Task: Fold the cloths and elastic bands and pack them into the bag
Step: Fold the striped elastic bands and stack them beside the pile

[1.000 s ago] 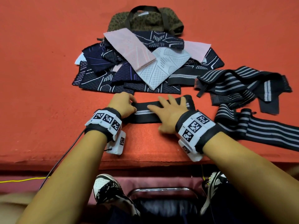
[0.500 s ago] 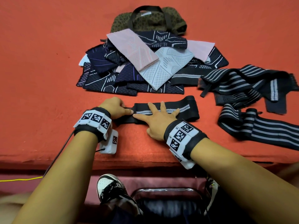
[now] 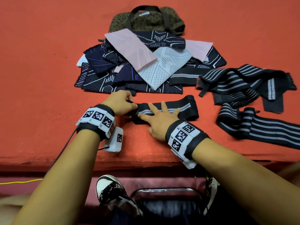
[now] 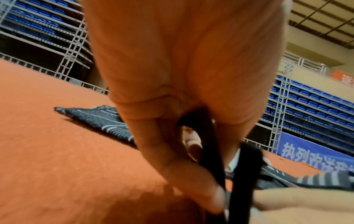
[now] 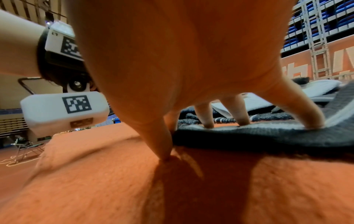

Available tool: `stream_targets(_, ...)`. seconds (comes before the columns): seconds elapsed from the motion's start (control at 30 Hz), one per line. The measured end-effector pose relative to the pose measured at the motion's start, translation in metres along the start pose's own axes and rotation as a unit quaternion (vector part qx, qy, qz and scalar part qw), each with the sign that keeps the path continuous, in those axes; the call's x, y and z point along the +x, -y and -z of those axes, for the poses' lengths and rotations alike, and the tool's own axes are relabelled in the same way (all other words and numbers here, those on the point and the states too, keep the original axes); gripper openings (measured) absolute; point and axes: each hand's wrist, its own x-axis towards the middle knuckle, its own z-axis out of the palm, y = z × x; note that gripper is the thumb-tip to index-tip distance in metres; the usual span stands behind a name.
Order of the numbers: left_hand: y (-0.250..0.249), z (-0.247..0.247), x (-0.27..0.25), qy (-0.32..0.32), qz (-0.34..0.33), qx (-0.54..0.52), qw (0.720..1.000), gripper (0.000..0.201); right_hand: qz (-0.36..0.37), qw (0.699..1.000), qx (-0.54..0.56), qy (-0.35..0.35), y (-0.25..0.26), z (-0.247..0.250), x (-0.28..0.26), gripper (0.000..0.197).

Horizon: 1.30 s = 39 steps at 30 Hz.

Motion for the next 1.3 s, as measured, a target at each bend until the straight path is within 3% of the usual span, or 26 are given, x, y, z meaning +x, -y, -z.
stream_targets(0.17,-0.023,-0.019,-0.003,-0.027,-0.020,-0.141,0.989,0.030,0.008,0.998,0.035,-0.055,-0.008,0.009,-0.007,0.048)
stream_targets(0.3,-0.026,-0.030,-0.001,-0.021,-0.031,-0.143,0.989,0.038,0.009,0.993,0.082,-0.080,-0.027,0.025,-0.009,0.040)
stream_targets(0.43,-0.026,-0.037,0.000,0.017,-0.048,-0.181,0.982,0.032,-0.009,0.984,0.141,-0.105,-0.044,0.031,-0.004,0.024)
stream_targets(0.53,-0.026,-0.039,0.005,0.033,-0.041,-0.194,0.980,0.031,-0.023,0.982,0.154,-0.109,-0.044,0.027,-0.004,0.036)
stream_targets(0.7,-0.021,-0.041,0.005,0.021,-0.075,-0.097,0.992,0.006,-0.052,0.971,0.168,-0.162,-0.038,0.020,-0.006,0.043)
stream_targets(0.8,-0.020,-0.042,0.005,0.013,-0.081,-0.078,0.994,0.014,-0.055,0.966,0.169,-0.188,-0.040,0.017,-0.006,0.036)
stream_targets(0.97,-0.017,-0.042,0.005,-0.005,-0.066,-0.044,0.997,0.034,-0.059,0.974,0.149,-0.163,-0.043,0.015,-0.005,0.020)
stream_targets(1.07,-0.015,-0.041,0.006,-0.010,-0.039,-0.019,0.999,0.058,-0.074,0.975,0.115,-0.176,-0.041,0.007,-0.004,0.022)
stream_targets(1.17,-0.017,-0.042,0.006,0.003,-0.031,-0.013,0.999,0.067,-0.081,0.972,0.106,-0.195,-0.043,0.005,-0.003,0.022)
stream_targets(1.3,-0.020,-0.043,0.006,0.014,-0.033,-0.025,0.999,0.066,-0.004,0.977,0.083,-0.195,-0.037,0.006,-0.004,0.030)
